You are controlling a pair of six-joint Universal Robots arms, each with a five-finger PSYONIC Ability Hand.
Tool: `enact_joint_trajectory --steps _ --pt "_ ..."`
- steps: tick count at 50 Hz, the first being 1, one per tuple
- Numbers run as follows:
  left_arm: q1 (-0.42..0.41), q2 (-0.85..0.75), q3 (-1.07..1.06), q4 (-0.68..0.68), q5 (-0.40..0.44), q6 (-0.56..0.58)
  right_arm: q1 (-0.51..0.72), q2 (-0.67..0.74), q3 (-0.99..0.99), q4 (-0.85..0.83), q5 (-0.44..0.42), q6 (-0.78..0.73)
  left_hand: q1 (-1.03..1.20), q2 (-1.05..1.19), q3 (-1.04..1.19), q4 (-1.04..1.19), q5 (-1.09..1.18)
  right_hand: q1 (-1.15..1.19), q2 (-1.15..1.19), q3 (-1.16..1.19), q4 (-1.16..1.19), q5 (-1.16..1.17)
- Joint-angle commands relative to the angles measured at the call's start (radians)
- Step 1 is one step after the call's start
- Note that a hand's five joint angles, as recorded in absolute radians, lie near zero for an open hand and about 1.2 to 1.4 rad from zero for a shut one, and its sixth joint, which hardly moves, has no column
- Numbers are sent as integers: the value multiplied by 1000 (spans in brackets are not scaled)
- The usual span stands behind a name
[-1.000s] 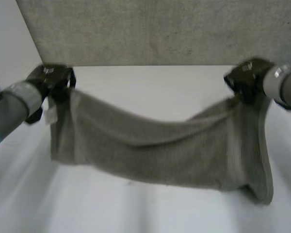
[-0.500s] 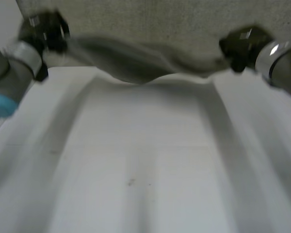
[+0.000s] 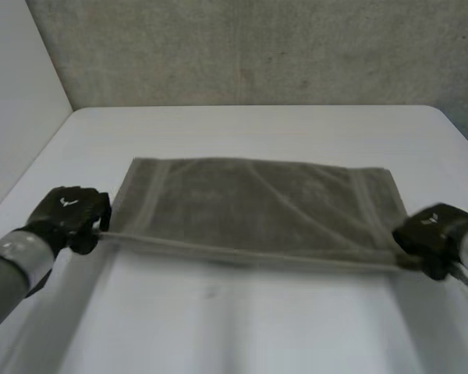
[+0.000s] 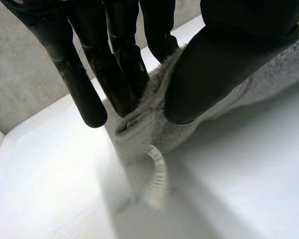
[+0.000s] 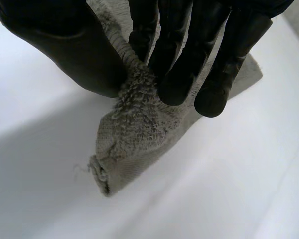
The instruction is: Fold the towel.
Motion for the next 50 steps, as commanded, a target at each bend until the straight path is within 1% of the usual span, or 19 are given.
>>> enact_joint_trajectory --steps 1,4,6,10,12,13,15,17,18,23,26,31,34,39,46,47,48,49,50 --pt "70 192 -63 -84 122 11 -44 -118 24 111 -39 -104 205 178 180 177 193 77 82 69 56 70" --pt "72 180 -42 -70 136 7 -42 -68 -31 66 -49 -58 205 178 180 177 193 77 82 69 56 70" --pt "58 45 40 -18 129 2 -33 45 -104 25 -43 -6 205 178 180 177 193 77 82 69 56 70" --pt "0 -96 153 7 104 -1 1 143 -201 5 -36 34 205 178 180 177 193 77 82 69 56 70" --pt "-74 -248 296 8 45 -6 34 243 -305 -4 -31 88 205 178 180 177 193 77 82 69 56 70" --pt "-74 -248 297 8 44 -6 34 244 -305 -4 -31 88 205 178 180 177 193 77 82 69 56 70" --pt "-114 -378 447 4 -37 -12 50 338 -424 -12 -31 164 205 178 180 177 193 77 82 69 56 70" --pt "-129 -438 519 5 -72 -16 53 383 -484 -14 -31 198 205 178 180 177 193 77 82 69 56 70" --pt "-129 -439 520 5 -72 -16 53 383 -485 -14 -31 198 205 178 180 177 193 77 82 69 56 70" --pt "-175 -648 806 -2 -141 -52 105 549 -721 -17 -23 278 205 178 180 177 193 77 82 69 56 70" --pt "-186 -689 866 -7 -155 -59 114 587 -770 -18 -14 287 205 178 180 177 193 77 82 69 56 70" --pt "-192 -828 1079 -63 -224 -61 137 714 -954 -18 79 295 205 178 180 177 193 77 82 69 56 70" --pt "-194 -856 1122 -85 -227 -61 148 768 -1031 -18 113 292 205 178 180 177 193 77 82 69 56 70" --pt "-195 -935 1237 -137 -230 -61 151 819 -1107 -11 138 292 205 178 180 177 193 77 82 69 56 70" --pt "-198 -965 1273 -140 -236 -59 154 834 -1126 -18 141 292 205 178 180 177 193 77 82 69 56 70" --pt "-198 -968 1274 -140 -235 -59 153 840 -1134 -20 141 292 205 178 180 177 193 -27 -22 -35 -47 -33" --pt "-198 -968 1274 -140 -235 -59 153 840 -1134 -20 141 292 205 178 180 177 193 -28 -23 -36 -48 -34" --pt "-198 -969 1274 -139 -232 -58 154 851 -1149 -20 144 292 205 178 180 177 193 -731 -726 -739 -752 -738" --pt "-200 -969 1274 -136 -229 -58 156 865 -1164 -20 147 294 174 147 148 146 162 -1145 -1140 -1153 -1166 -1152"
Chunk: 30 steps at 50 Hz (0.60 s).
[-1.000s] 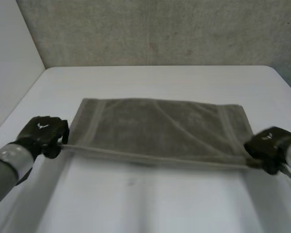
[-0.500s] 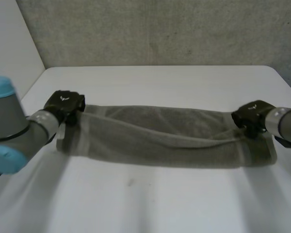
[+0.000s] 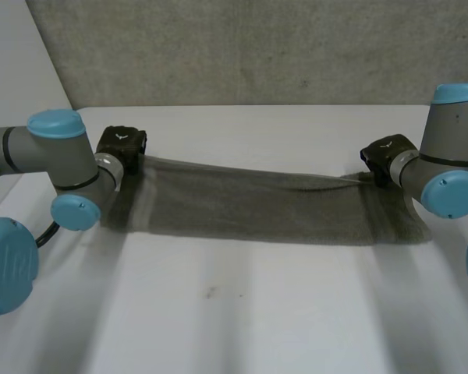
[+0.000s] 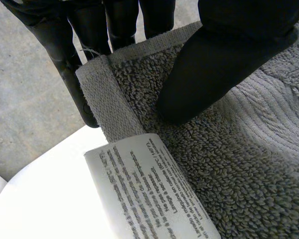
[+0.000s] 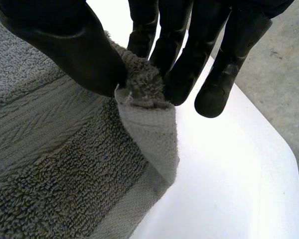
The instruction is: Fold the towel.
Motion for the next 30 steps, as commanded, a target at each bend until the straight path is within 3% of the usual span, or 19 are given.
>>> enact_joint_trajectory --steps 1,2,3,4,17,22,27,30 --pt "-2 -8 4 7 8 3 2 29 -34 -5 1 2 164 146 148 145 156 -1132 -1136 -1132 -1134 -1140" --pt "-5 -8 4 7 8 1 3 36 -50 -5 4 3 -478 -496 -495 -497 -486 -1132 -1136 -1132 -1134 -1140" --pt "-5 -8 4 7 8 1 3 36 -51 -5 4 3 -485 -502 -501 -504 -493 -1132 -1136 -1132 -1134 -1140" --pt "-13 -5 4 9 8 0 8 39 -61 -4 5 6 -1026 -1043 -1042 -1045 -1034 -1132 -1136 -1132 -1134 -1140" --pt "-45 120 -85 3 2 -14 5 -152 -28 -18 -1 163 -1026 -1043 -1042 -1045 -1034 -1132 -1136 -1132 -1134 -1140" --pt "-42 230 -221 10 7 -24 -15 -284 118 -39 -10 152 -1026 -1043 -1042 -1045 -1034 -1132 -1136 -1132 -1134 -1140" --pt "-31 394 -457 53 13 -28 -50 -459 445 -129 -43 137 -1026 -1043 -1042 -1045 -1034 -1132 -1136 -1132 -1134 -1140" --pt "-30 436 -525 83 14 -33 -58 -505 545 -168 -59 121 -1026 -1043 -1042 -1045 -1034 -1132 -1136 -1132 -1134 -1140"
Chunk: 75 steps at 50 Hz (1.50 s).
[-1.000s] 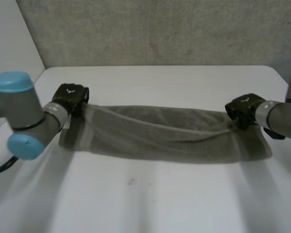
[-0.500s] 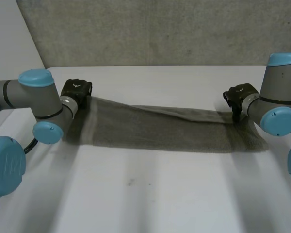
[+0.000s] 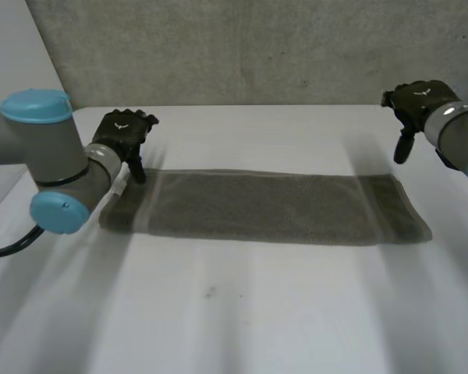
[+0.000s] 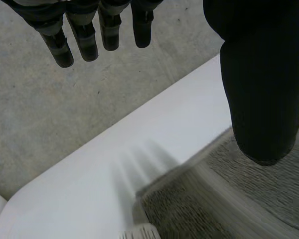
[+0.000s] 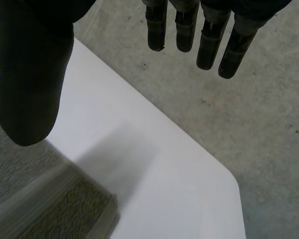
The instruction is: Fold the towel.
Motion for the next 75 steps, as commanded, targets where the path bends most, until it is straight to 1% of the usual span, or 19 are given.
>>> enact_joint_trajectory --steps 1,5,10,16,28,30,31,33,44,54,59,63,65,66,68,71,73,74,75 --pt "12 184 -283 94 5 -12 -35 -191 398 -145 -53 -50 4 11 10 8 -24 -51 -73 -62 -75 -52" --pt "16 291 -464 214 5 -39 -41 -282 658 -311 -67 -105 4 11 10 8 -24 -33 -55 -43 -57 -34" --pt "16 359 -603 308 7 -70 -41 -310 830 -440 -71 -136 4 11 10 8 -24 33 11 22 9 31" --pt "18 395 -701 381 7 -85 -44 -282 930 -524 -71 -161 4 11 10 8 -24 41 20 31 18 40" --pt "21 395 -715 406 7 -85 -88 -170 933 -593 -64 -240 4 11 10 8 -24 332 310 321 308 331" --pt "21 395 -715 406 7 -85 -119 -152 921 -601 -65 -263 4 11 10 8 -24 621 599 610 597 619" --pt "21 395 -715 406 7 -85 -119 -152 921 -601 -65 -263 4 11 10 8 -24 623 601 612 599 621" --pt "21 395 -715 406 7 -85 -150 -138 901 -606 -64 -279 4 11 10 8 -24 1119 1098 1109 1095 1118" --pt "18 398 -721 408 5 -87 -253 -156 870 -626 -67 -283 4 11 10 8 -24 1171 1149 1160 1147 1169" --pt "21 401 -732 411 5 -87 -433 -146 784 -606 -68 -328 4 11 10 8 -24 1171 1149 1160 1147 1169" --pt "23 401 -733 414 5 -87 -432 -158 726 -569 -79 -334 4 11 10 8 -24 1171 1149 1160 1147 1169" --pt "24 401 -733 414 5 -87 -360 -181 671 -524 -93 -309 4 11 10 8 -24 1171 1149 1160 1147 1169" --pt "23 402 -733 414 5 -89 -177 -207 602 -500 -94 -253 4 11 10 8 -24 1171 1149 1160 1147 1169" --pt "23 402 -733 414 5 -89 -176 -207 602 -500 -94 -253 4 11 10 8 -24 1171 1149 1160 1147 1169" --pt "23 405 -735 414 4 -89 -2 -199 539 -494 -93 -190 4 11 10 8 -24 1171 1149 1160 1147 1169" --pt "23 413 -736 414 4 -89 77 -186 517 -497 -91 -174 4 11 10 8 -24 1171 1149 1160 1147 1169" --pt "29 421 -746 414 4 -89 248 -131 473 -500 -88 -165 4 11 10 8 -24 1171 1149 1160 1147 1169" --pt "29 421 -746 414 4 -89 249 -130 473 -500 -88 -165 4 11 10 8 -24 1171 1149 1160 1147 1169" --pt "35 422 -750 414 4 -89 343 -94 442 -501 -87 -165 4 11 10 8 -24 1171 1149 1160 1147 1169"
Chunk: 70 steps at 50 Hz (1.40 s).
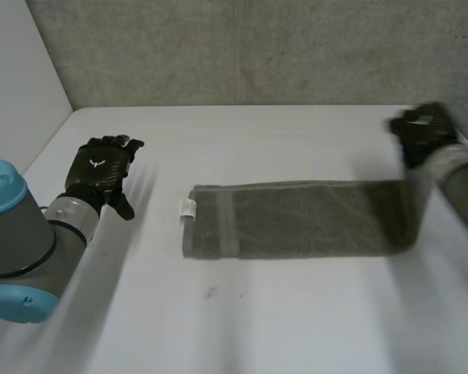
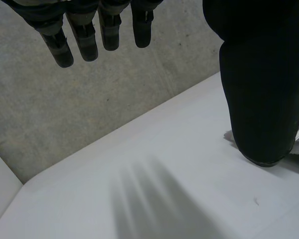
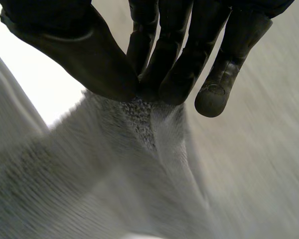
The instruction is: Fold the towel.
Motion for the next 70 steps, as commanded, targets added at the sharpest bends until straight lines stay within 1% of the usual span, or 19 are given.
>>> enact_joint_trajectory --steps 1,6,15,16,17,21,26,32,41,45,47,48,50,55,59,61,62,63,70 --pt "16 15 -17 0 0 0 425 130 -126 -6 5 40 6 12 11 9 -23 92 57 67 56 51" --pt "19 13 -21 1 0 -2 570 244 -174 -1 3 38 6 12 11 9 -23 92 57 67 56 51" --pt "19 13 -26 15 0 -2 630 315 -179 7 6 23 6 12 11 9 -23 92 57 67 56 51" --pt "19 15 -28 17 0 -2 627 303 -174 7 12 29 6 12 11 9 -23 -439 -474 -464 -475 -480" --pt "17 13 -28 18 0 -2 622 278 -162 7 20 38 6 12 11 9 -23 -1130 -1165 -1155 -1166 -1171" --pt "17 13 -28 18 0 -2 590 185 -125 8 46 66 6 12 11 9 -23 -1130 -1165 -1155 -1166 -1171" --pt "17 13 -28 20 0 -2 407 -5 47 3 41 219 6 12 11 9 -23 -1130 -1165 -1155 -1166 -1171" --pt "11 13 -28 21 0 -2 316 -29 167 25 21 247 6 12 11 9 -23 -1130 -1165 -1155 -1166 -1171" --pt "1 10 -31 23 0 -2 198 -20 331 14 -9 172 6 12 11 9 -23 -1130 -1165 -1155 -1166 -1171" --pt "-1 10 -37 24 0 -2 170 -18 354 -29 -9 169 6 12 11 9 -23 -879 -914 -904 -915 -920" --pt "-1 12 -41 30 0 -2 164 -12 367 -88 3 156 6 12 11 9 -23 -395 -429 -419 -430 -435" --pt "-1 12 -41 31 0 -2 164 -12 368 -89 3 156 6 12 11 9 -23 -392 -426 -417 -427 -432" --pt "-1 13 -47 41 0 -2 161 -15 374 -140 29 114 6 12 11 9 -23 90 55 65 54 49" --pt "-4 15 -52 47 0 -2 173 -58 359 -229 119 -18 6 12 11 9 -23 92 57 67 56 51" --pt "-12 16 -52 47 0 -2 217 -84 289 -239 120 -111 6 12 11 9 -23 92 57 67 56 51" --pt "-13 18 -48 46 -5 -2 382 -12 167 -205 56 -172 6 12 11 9 -23 92 57 67 56 51" --pt "-13 18 -48 46 -5 -2 383 -12 167 -205 55 -172 6 12 11 9 -23 92 57 67 56 51" --pt "-13 23 -44 44 -7 -3 464 49 97 -163 17 -192 6 12 11 9 -23 92 57 67 56 51" --pt "-13 64 -34 34 -11 -3 615 254 -106 94 -87 -304 6 12 11 9 -23 92 57 67 56 51"
